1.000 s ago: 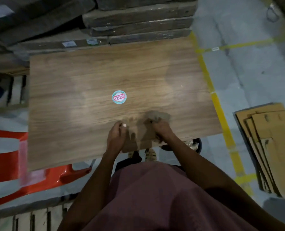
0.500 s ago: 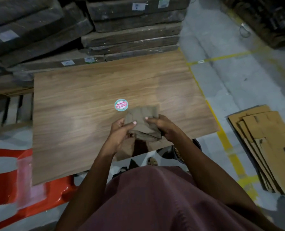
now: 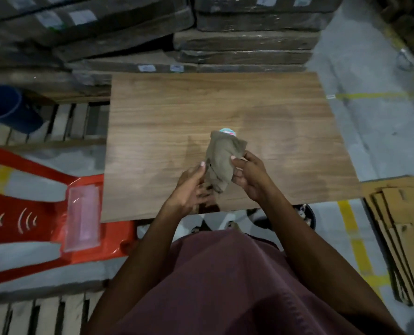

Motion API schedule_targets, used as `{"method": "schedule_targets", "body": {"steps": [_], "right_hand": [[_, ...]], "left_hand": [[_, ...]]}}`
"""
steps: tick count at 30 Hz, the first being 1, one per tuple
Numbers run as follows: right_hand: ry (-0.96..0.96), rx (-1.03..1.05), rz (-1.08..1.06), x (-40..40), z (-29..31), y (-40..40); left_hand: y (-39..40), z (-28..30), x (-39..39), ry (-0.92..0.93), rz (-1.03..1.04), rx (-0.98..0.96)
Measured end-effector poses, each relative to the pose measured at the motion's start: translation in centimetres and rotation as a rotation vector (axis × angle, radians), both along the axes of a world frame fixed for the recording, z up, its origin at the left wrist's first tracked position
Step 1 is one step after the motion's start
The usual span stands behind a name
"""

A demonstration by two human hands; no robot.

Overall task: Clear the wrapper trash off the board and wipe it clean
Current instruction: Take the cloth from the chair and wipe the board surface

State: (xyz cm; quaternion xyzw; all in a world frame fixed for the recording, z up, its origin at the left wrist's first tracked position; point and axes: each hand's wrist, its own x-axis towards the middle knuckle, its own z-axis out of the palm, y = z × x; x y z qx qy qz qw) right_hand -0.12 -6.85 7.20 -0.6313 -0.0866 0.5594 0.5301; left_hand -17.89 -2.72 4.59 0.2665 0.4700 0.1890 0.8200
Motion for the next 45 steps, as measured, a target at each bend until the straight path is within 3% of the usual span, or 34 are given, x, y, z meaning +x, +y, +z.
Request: {"method": "schedule_targets", "body": {"steps": [6,14,20,26,34,38,41,43,45], "right_hand": [[0.013,0.042,0.203,-3.3,0.4,3.0],[-0.098,-0.158,0.57,-10.4,-1.2,6.6],[-0.124,-0.108,0.77,-21.5,-2.6,9.9],[-0.307,-0.106,0.831,-35.2,-7.1,15.1],[-0.692,-0.255,1.029,-47.1,-20.9,20.0],[-0.744,-0.344,1.091,-49.7,-30.0,21.5],[-0.744,-0.442,1.137,-50.2,-33.3,21.4],[-0.801,-0.455,1.155,-49.9,-34.0,21.1],[-0.768,-0.471,1.132,-49.8,-34.2,20.5]], "left_hand": [[0.8,-0.1,-3.3,-0.057,0.353,-0.028],[-0.9,-0.8,-10.9,0.14,0.838,0.072],[-0.8,-1.8,-20.2,0.322,1.028,0.17],[1.3,-6.3,-31.1,0.433,1.158,0.124],[5.3,-20.6,-43.3,0.631,1.071,-0.029],[5.9,-29.4,-45.9,0.734,0.901,-0.076],[5.4,-33.9,-45.9,0.827,0.66,-0.085],[5.0,-34.1,-45.1,1.028,0.448,-0.051],[4.5,-33.6,-44.4,1.314,0.237,0.129]]}}
